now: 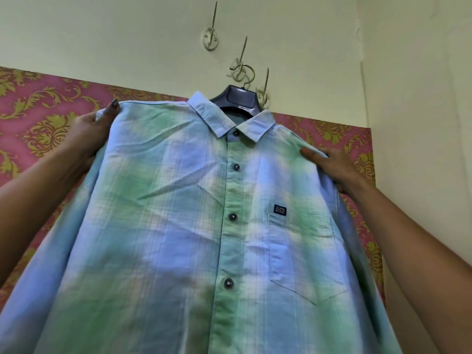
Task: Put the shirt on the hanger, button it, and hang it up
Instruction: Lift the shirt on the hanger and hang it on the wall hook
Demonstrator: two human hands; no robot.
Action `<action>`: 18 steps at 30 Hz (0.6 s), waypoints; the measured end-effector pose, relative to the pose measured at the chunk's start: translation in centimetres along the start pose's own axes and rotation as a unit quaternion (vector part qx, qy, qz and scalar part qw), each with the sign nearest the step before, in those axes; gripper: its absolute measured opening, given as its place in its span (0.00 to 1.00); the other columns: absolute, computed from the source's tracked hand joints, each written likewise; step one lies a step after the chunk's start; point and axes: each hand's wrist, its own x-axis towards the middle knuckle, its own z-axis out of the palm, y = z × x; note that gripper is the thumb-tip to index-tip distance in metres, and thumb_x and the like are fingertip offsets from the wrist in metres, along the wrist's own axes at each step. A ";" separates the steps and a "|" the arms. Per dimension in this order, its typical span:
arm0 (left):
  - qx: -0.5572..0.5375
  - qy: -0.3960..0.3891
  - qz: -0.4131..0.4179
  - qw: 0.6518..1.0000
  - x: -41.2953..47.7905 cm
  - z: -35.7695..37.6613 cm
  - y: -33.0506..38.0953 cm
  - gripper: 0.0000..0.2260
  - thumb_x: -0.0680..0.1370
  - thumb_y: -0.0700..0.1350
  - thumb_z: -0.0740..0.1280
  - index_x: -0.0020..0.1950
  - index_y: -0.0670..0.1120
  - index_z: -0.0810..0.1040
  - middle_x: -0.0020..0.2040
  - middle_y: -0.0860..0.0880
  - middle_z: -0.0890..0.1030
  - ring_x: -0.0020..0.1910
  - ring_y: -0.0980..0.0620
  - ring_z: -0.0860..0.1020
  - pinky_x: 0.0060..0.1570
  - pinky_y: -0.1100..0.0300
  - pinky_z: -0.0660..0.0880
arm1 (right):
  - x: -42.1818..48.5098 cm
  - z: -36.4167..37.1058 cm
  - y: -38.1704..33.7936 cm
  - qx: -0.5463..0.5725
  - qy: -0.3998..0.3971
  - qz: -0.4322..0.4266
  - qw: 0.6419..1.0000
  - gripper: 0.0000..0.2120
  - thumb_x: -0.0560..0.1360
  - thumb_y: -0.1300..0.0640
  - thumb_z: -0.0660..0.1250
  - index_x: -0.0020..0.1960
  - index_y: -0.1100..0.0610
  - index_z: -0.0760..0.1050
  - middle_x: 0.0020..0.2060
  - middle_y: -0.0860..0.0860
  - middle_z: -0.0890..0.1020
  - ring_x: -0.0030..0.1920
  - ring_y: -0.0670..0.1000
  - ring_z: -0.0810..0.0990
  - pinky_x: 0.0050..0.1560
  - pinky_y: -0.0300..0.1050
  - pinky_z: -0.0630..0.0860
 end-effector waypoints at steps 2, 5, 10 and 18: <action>-0.040 0.019 0.001 0.999 -0.2 0.4 -0.2 0.17 0.74 0.62 0.62 0.35 0.50 0.76 0.21 0.63 0.76 0.20 0.66 0.73 0.26 0.70 0.72 | -0.1 0.0 -0.1 -0.006 -0.011 0.010 1.000 0.13 0.73 0.48 0.68 0.45 0.58 0.80 0.34 0.51 0.82 0.30 0.46 0.79 0.33 0.39 0.75; -0.046 0.022 0.013 0.999 -1.1 0.1 -1.1 0.15 0.77 0.56 0.62 0.35 0.48 0.75 0.22 0.58 0.77 0.22 0.64 0.73 0.24 0.70 0.71 | -0.2 0.0 0.1 0.003 -0.025 0.011 1.000 0.11 0.73 0.48 0.68 0.46 0.56 0.80 0.35 0.50 0.82 0.26 0.41 0.79 0.28 0.34 0.75; 0.026 0.062 0.041 0.997 -1.7 -0.5 -2.3 0.14 0.76 0.57 0.64 0.48 0.46 0.78 0.37 0.53 0.79 0.36 0.59 0.74 0.33 0.66 0.70 | -0.2 0.4 0.5 -0.021 -0.008 -0.003 1.000 0.15 0.73 0.48 0.68 0.52 0.58 0.80 0.42 0.54 0.83 0.37 0.49 0.80 0.35 0.37 0.76; 0.304 0.158 0.256 0.904 -5.1 0.7 -1.4 0.31 0.75 0.64 0.54 0.72 0.46 0.62 0.73 0.40 0.63 0.72 0.40 0.60 0.70 0.45 0.56 | -0.9 0.7 1.5 -0.270 0.094 -0.018 0.958 0.39 0.67 0.29 0.62 0.71 0.51 0.64 0.69 0.58 0.68 0.68 0.59 0.67 0.65 0.57 0.67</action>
